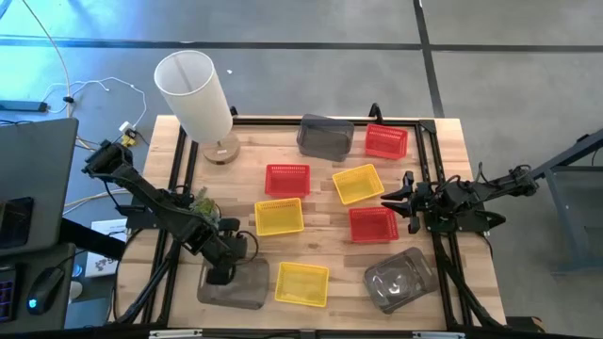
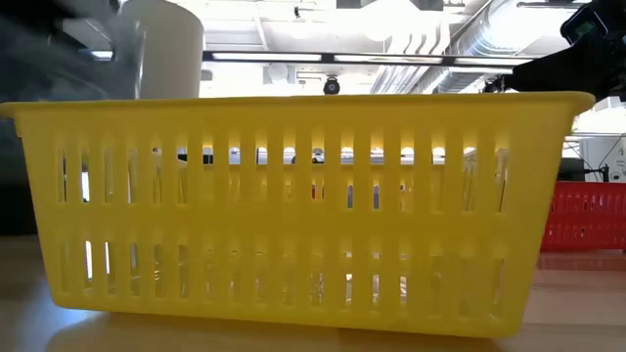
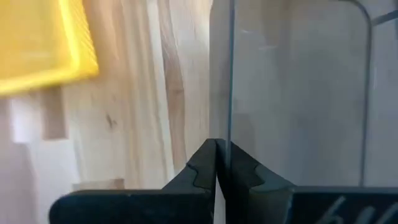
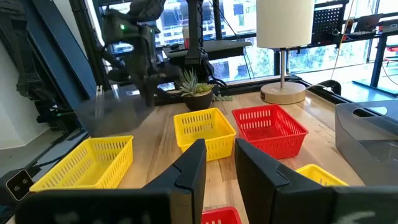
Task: Stack baskets by color
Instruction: Stack the bottom left black bin on the top black bin
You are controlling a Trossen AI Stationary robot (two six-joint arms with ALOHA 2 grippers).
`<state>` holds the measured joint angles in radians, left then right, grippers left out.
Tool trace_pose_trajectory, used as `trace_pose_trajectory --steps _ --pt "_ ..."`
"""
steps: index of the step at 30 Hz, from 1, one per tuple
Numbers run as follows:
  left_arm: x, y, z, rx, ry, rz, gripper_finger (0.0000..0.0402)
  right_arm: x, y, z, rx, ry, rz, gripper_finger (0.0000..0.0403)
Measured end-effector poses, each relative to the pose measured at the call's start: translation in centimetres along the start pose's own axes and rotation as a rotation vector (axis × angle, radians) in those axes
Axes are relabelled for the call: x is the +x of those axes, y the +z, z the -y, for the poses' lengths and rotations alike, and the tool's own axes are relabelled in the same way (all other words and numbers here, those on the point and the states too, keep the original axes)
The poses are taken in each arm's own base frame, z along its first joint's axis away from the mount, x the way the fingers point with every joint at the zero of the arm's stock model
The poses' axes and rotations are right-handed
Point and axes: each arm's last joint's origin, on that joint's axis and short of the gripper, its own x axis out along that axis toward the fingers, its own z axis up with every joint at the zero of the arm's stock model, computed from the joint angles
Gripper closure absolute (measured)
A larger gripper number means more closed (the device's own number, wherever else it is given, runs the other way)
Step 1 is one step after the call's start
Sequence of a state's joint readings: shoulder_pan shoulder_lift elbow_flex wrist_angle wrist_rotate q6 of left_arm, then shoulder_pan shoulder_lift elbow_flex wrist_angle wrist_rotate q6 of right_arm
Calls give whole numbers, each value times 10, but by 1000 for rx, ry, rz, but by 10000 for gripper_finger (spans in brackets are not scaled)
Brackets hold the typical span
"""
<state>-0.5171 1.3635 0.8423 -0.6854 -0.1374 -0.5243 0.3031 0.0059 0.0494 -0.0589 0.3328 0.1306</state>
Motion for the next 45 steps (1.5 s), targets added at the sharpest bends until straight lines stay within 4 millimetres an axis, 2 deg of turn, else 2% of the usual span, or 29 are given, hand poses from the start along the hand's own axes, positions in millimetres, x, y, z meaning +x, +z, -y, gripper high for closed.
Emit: trace_pose_trajectory --steps 9,17,24,34,39,45 --pt "-45 25 -5 87 134 112 401 0 0 0 0 0 0 327" --pt "-64 53 -28 192 264 197 401 0 0 0 0 0 0 327" --pt "-71 75 -68 217 367 215 401 0 0 0 0 0 0 327" --pt "-83 104 -146 222 569 368 401 0 0 0 0 0 0 327" --pt "-95 112 -179 183 633 475 401 0 0 0 0 -1 0 327" --pt "-113 121 -207 212 708 653 401 0 0 0 0 0 -1 327"
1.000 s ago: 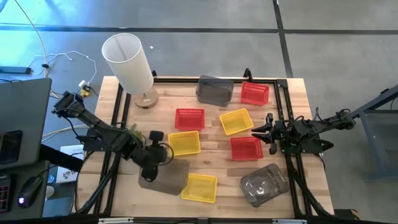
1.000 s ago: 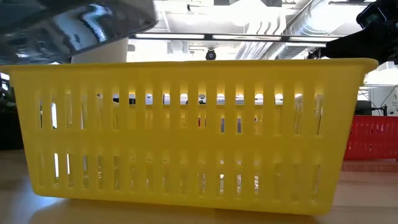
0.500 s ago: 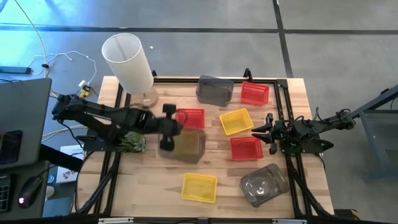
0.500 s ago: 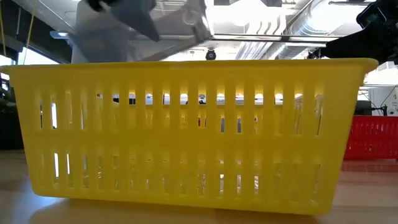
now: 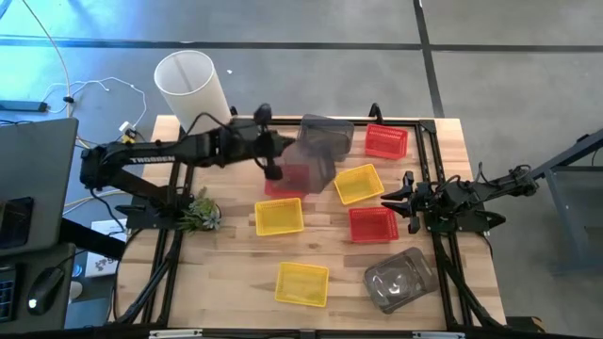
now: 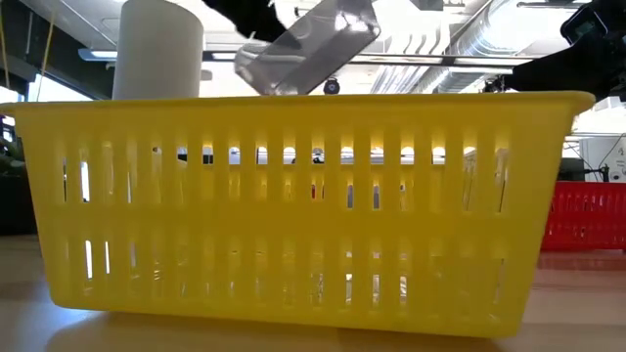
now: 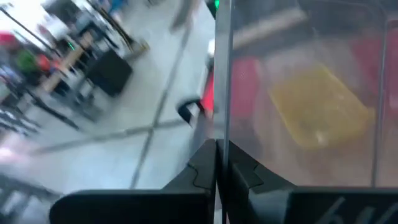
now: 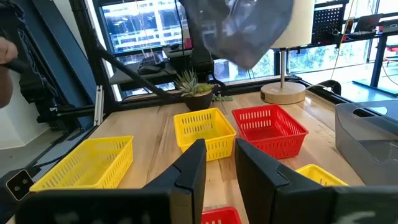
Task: Stack baskets by color
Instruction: Stack the bottom left black bin on the top black bin
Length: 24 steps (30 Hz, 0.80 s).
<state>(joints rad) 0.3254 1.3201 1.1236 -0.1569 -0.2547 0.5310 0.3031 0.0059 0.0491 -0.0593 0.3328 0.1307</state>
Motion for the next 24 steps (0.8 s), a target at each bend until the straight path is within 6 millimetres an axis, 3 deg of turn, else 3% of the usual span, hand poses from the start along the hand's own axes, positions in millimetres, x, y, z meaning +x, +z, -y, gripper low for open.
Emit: trace_pose_trajectory --steps 12,24 --pt "-4 23 -44 88 296 319 401 0 0 0 0 0 0 327" --pt "-18 60 -104 129 446 369 401 0 0 0 0 0 0 327"
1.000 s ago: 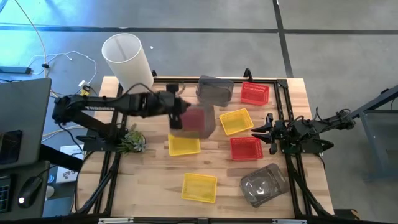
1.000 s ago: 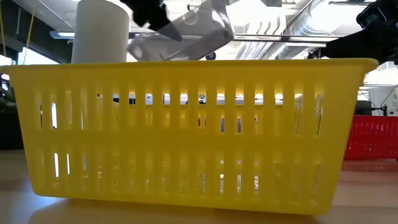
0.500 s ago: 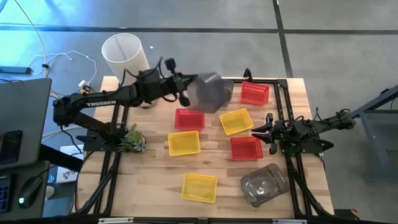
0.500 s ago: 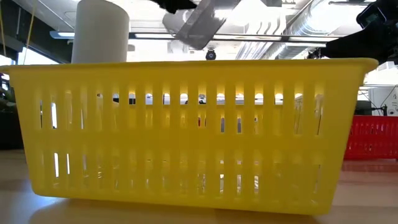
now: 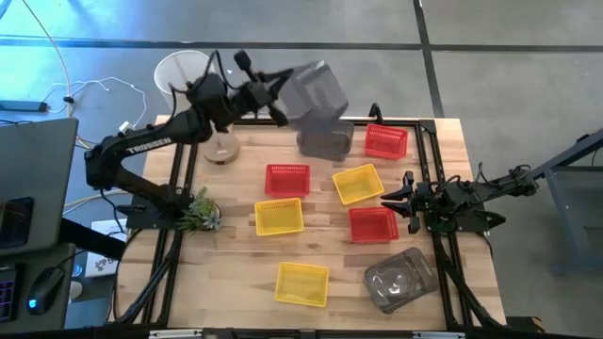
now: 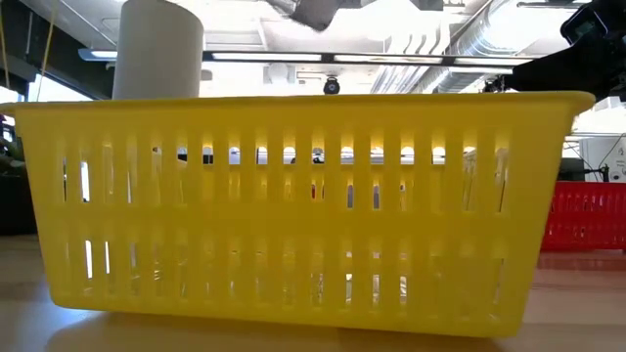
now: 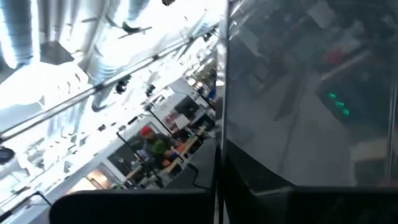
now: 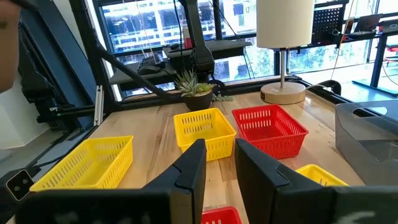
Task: Stack baskets by color
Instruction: Stack the bottom left black bin on the top black bin
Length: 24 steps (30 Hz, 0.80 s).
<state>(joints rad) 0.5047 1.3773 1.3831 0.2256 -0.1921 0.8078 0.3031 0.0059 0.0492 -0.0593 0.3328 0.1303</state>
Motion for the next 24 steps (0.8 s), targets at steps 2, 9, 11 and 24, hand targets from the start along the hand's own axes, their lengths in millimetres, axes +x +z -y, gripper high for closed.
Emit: trace_pose_trajectory --steps 2,9,11,24 --pt "9 -3 -9 13 6 -4 401 0 0 0 0 0 0 327" --pt "56 -17 -26 62 17 -55 401 0 0 0 0 0 0 327" --pt "71 -26 -23 55 -17 -89 401 0 0 0 0 0 0 327" --pt "132 -101 43 67 -293 -344 401 0 0 0 0 -1 0 327"
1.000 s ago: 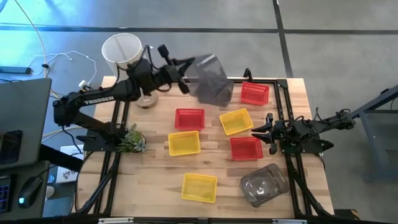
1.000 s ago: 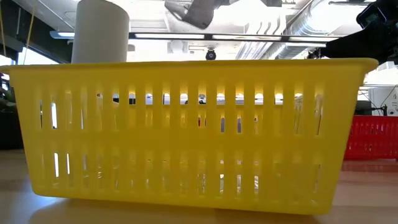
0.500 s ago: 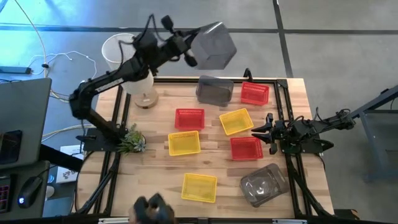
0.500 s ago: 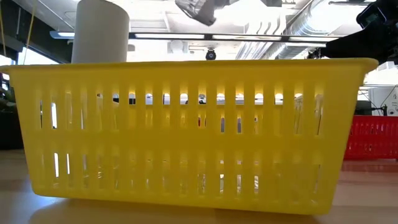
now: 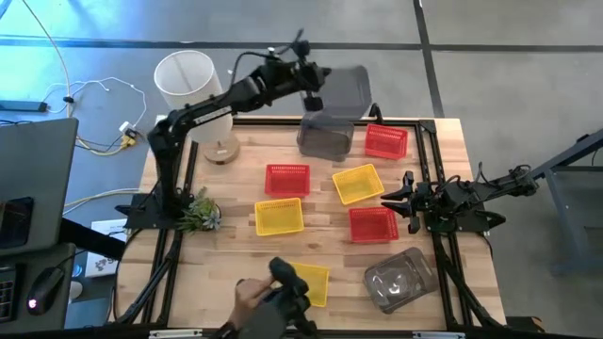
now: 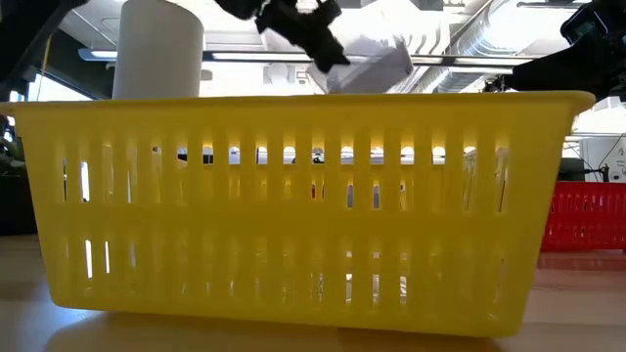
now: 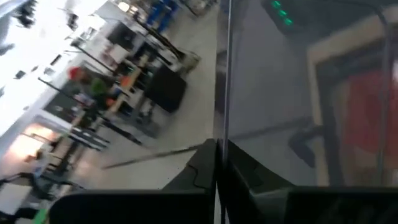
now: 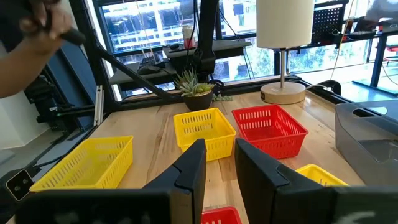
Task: Stack baskets by color
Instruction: Stack the bottom left black bin on the top black bin
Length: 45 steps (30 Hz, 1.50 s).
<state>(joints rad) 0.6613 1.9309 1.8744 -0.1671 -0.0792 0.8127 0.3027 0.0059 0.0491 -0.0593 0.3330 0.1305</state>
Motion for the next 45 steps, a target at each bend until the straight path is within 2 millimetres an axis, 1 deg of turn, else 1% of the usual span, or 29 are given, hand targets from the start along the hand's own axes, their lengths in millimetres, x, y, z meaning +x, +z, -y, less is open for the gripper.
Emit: trace_pose_trajectory --steps 6,14,20,25,31,34,42,45 --pt "18 -18 18 10 -80 -81 401 0 0 0 0 0 0 327" --pt "29 -33 30 -16 -144 -155 401 0 0 0 0 0 0 327" --pt "28 -38 32 -70 -194 -160 401 0 0 0 0 0 0 327" --pt "27 -42 36 -70 -238 -206 401 0 0 0 0 0 0 327" --pt "24 -47 41 -113 -282 -268 401 0 0 0 0 0 0 327" --pt "23 -49 43 -108 -305 -294 401 0 0 0 0 0 0 327" --pt "22 -49 43 -85 -310 -291 401 0 0 0 0 0 0 327" --pt "22 -49 44 -84 -320 -300 401 0 0 0 -59 0 0 327"
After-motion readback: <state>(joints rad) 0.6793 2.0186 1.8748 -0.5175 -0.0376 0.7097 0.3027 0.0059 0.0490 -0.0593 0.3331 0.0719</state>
